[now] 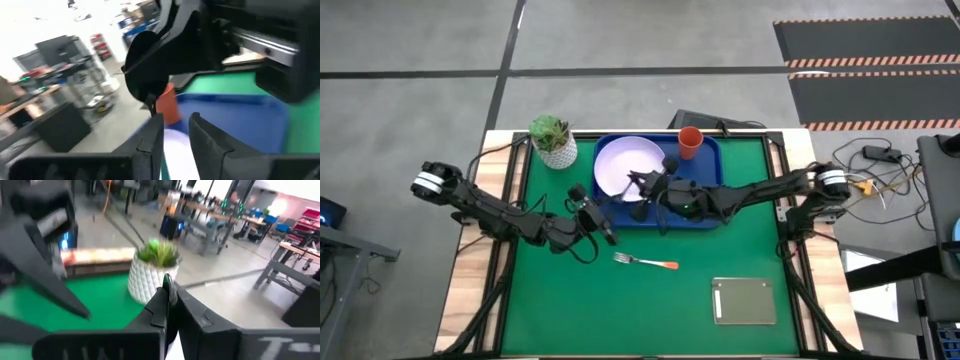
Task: Pick and place plate/cup/fork/spoon on tray
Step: Put the blue spoon on the right side of the blue serving tray
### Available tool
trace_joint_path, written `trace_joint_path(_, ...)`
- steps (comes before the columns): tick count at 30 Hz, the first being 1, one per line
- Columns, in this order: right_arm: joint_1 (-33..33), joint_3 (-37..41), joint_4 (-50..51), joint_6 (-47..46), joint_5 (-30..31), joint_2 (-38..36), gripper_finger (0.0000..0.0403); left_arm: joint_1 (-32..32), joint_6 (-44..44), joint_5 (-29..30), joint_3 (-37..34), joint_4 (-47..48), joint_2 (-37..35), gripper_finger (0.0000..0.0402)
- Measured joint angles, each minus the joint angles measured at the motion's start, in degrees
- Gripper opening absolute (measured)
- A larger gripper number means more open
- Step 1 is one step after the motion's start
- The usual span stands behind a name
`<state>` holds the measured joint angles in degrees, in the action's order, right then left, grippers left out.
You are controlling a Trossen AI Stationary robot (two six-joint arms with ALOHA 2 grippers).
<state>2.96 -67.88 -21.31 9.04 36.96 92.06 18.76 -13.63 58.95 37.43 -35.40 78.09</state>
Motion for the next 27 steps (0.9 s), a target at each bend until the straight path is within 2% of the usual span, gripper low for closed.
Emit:
trace_joint_path(3,0.0,0.0,11.5,-0.4,-3.1,-5.9,0.0011,0.0,0.6,-7.7,-1.0,-0.1,-2.0,0.0087)
trace_joint_path(6,-0.1,0.0,24.0,-0.6,-10.1,-11.7,0.0011,-0.2,1.3,-21.6,-2.4,0.3,-4.3,0.0091)
trace_joint_path(9,-0.2,0.3,34.3,-2.2,-22.5,-17.5,0.0012,-1.2,2.3,-37.3,-3.8,-1.1,-5.9,0.0090)
trace_joint_path(12,-0.5,1.9,35.5,-5.1,-34.9,-22.4,0.0012,-2.0,3.4,-48.6,-5.2,-4.9,-6.1,0.0090)
trace_joint_path(15,0.1,4.7,32.0,-6.9,-38.2,-25.2,0.0012,-2.7,5.7,-51.0,-5.4,-9.0,-5.1,0.0090)
trace_joint_path(21,1.2,12.0,25.5,-7.1,-38.4,-27.0,0.0012,-3.8,9.2,-51.0,-5.2,-14.1,0.5,0.0090)
trace_joint_path(27,1.1,18.5,14.4,-7.0,-38.2,-25.8,0.0012,-5.3,14.8,-51.0,-3.8,-20.8,7.9,0.0090)
